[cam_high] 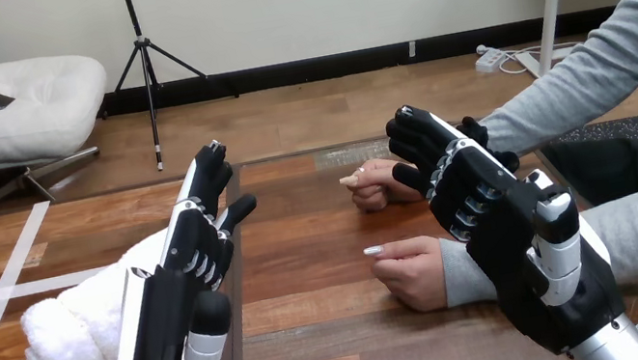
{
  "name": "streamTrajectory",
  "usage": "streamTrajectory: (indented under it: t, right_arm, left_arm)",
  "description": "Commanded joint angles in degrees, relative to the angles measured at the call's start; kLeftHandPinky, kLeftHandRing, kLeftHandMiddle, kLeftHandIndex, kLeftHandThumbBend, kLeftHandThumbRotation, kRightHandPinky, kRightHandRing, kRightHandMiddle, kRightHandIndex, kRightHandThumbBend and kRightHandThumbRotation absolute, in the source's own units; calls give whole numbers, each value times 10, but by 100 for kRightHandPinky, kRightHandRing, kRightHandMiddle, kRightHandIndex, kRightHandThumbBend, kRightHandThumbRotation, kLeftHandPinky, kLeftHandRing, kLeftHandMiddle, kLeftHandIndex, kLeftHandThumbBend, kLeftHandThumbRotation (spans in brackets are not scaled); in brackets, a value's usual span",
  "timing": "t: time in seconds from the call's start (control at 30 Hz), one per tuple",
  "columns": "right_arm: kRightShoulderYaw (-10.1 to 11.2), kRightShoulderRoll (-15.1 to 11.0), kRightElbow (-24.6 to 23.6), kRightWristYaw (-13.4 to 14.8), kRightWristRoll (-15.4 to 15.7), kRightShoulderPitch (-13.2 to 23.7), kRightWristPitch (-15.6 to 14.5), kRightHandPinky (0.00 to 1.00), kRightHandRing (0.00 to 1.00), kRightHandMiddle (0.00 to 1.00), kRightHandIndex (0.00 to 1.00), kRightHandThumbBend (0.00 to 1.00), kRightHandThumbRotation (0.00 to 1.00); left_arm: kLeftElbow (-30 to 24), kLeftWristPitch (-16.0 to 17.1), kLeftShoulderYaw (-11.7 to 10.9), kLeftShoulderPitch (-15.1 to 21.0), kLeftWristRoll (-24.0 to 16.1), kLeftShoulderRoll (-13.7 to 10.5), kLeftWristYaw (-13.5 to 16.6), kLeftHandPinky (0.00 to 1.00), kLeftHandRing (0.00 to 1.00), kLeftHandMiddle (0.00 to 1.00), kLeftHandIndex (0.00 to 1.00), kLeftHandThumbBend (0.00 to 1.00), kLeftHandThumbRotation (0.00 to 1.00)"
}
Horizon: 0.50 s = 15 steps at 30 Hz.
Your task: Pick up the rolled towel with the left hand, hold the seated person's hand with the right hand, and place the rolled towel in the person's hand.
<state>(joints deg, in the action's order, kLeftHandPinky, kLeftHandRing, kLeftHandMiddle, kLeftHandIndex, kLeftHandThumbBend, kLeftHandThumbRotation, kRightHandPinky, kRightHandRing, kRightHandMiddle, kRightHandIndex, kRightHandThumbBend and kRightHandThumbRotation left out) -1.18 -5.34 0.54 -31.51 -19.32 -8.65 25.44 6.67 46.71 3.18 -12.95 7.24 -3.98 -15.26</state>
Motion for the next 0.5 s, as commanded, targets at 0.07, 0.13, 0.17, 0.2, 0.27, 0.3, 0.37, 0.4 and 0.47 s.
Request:
streamTrajectory:
  t: [0.07,0.13,0.17,0.2,0.27,0.3,0.37,0.4,0.47]
  right_arm:
    - [6,-5,-4,0,-1,30,3,100,98,95,93,100,100]
    - [6,-6,-4,0,0,30,3,100,98,95,93,100,100]
    - [6,-7,-5,0,2,30,3,100,98,95,93,100,100]
    - [6,-8,-5,0,2,30,4,100,98,95,93,100,100]
    - [7,-10,-5,-1,3,30,3,100,98,95,93,100,100]
    - [7,-11,-6,-1,2,30,2,100,98,95,93,100,100]
    - [7,-12,-7,-1,1,29,1,100,98,95,93,100,100]
    - [7,-12,-7,-1,1,29,0,100,98,95,93,100,100]
    - [8,-13,-8,-1,1,29,1,100,98,95,93,100,100]
  left_arm:
    - [-3,-1,-6,31,-4,-3,3,87,95,96,94,99,96]
    - [-2,-1,-6,32,-4,-3,3,86,95,96,94,98,96]
    - [0,0,-6,33,-3,-3,2,86,95,96,94,98,96]
    - [1,1,-6,34,-3,-3,2,86,95,96,94,98,95]
    - [4,3,-6,35,-3,-3,2,85,94,95,94,98,95]
    - [5,3,-7,36,-3,-3,1,85,94,95,94,98,95]
    - [7,5,-7,37,-2,-3,1,84,94,95,94,98,95]
    - [8,6,-7,38,-2,-3,0,84,94,95,94,98,95]
    - [9,8,-7,39,-4,-3,1,84,94,95,94,98,95]
